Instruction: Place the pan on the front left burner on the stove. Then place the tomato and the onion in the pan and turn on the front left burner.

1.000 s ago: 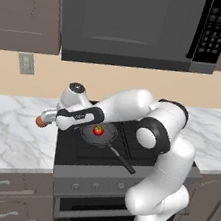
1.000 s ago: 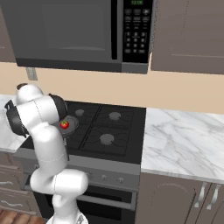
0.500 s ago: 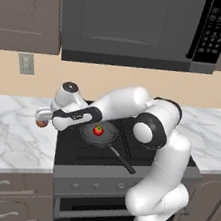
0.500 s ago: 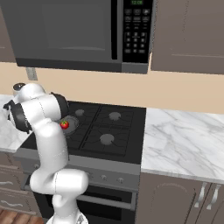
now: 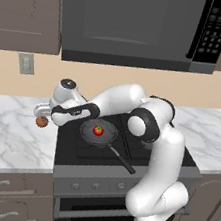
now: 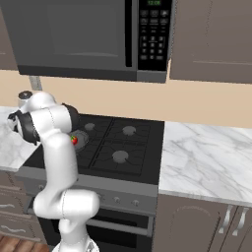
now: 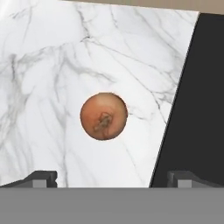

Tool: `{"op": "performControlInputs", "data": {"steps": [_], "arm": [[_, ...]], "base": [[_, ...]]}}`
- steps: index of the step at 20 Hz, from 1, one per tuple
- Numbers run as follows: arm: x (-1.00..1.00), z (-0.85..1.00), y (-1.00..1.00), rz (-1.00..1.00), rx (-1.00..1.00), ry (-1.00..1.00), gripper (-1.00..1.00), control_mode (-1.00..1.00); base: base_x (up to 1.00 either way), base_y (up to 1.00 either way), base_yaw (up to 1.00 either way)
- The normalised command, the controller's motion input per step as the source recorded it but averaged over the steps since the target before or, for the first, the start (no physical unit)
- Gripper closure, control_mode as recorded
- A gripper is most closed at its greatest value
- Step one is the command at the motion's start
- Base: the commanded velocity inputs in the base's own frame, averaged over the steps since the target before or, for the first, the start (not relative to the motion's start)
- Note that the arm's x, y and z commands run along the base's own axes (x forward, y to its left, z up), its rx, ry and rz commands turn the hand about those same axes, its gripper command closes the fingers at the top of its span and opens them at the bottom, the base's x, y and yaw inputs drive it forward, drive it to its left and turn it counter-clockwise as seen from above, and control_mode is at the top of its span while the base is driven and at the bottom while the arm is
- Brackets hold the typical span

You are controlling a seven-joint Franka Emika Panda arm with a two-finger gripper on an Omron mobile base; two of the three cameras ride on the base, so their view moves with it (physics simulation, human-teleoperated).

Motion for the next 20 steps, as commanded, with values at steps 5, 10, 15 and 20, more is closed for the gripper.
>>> {"op": "performControlInputs", "data": {"steps": [5,10,15,20], "arm": [[0.13,0.00,0.24,0.00,0.00,0.00,-1.00,-1.00],[0.09,0.00,0.23,0.00,0.00,0.00,-1.00,-1.00],[0.07,0.00,0.04,0.00,0.00,0.00,-1.00,-1.00],[0.00,-0.11,0.00,0.00,0.00,0.00,-1.00,-1.00]], "base": [[0.00,0.00,0.00],[0.00,0.00,0.00],[0.00,0.00,0.00],[0.00,0.00,0.00]]}}
